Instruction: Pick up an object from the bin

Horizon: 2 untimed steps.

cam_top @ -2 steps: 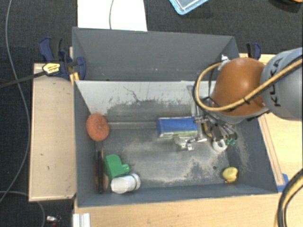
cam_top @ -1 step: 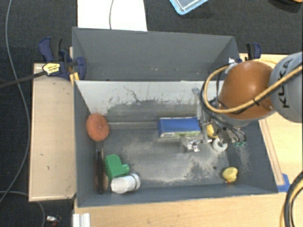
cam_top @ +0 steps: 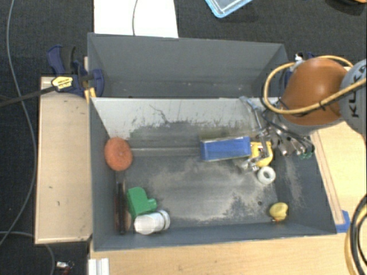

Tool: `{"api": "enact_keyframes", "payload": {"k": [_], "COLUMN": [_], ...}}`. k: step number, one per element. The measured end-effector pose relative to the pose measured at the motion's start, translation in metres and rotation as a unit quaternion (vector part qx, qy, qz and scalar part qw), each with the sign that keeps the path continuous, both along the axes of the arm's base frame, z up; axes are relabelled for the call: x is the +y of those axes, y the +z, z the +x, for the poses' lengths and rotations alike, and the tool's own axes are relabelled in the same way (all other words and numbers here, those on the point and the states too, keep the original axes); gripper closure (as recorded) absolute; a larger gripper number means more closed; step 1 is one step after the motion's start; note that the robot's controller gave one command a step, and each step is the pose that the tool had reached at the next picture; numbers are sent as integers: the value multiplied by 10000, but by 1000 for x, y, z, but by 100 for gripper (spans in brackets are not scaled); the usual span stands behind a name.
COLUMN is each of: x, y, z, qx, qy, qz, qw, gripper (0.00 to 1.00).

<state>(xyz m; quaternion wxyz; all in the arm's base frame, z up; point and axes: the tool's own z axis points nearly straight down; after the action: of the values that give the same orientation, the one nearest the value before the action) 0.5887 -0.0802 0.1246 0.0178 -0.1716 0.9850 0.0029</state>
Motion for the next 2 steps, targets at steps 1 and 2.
{"api": "enact_keyframes", "payload": {"k": [1, 2], "x": [-15, -6], "y": [24, 89], "z": [-10, -7], "qx": [60, 39], "qy": [-1050, -512], "qz": [39, 17], "qw": [9944, 9987], "gripper": [0, 0]}}
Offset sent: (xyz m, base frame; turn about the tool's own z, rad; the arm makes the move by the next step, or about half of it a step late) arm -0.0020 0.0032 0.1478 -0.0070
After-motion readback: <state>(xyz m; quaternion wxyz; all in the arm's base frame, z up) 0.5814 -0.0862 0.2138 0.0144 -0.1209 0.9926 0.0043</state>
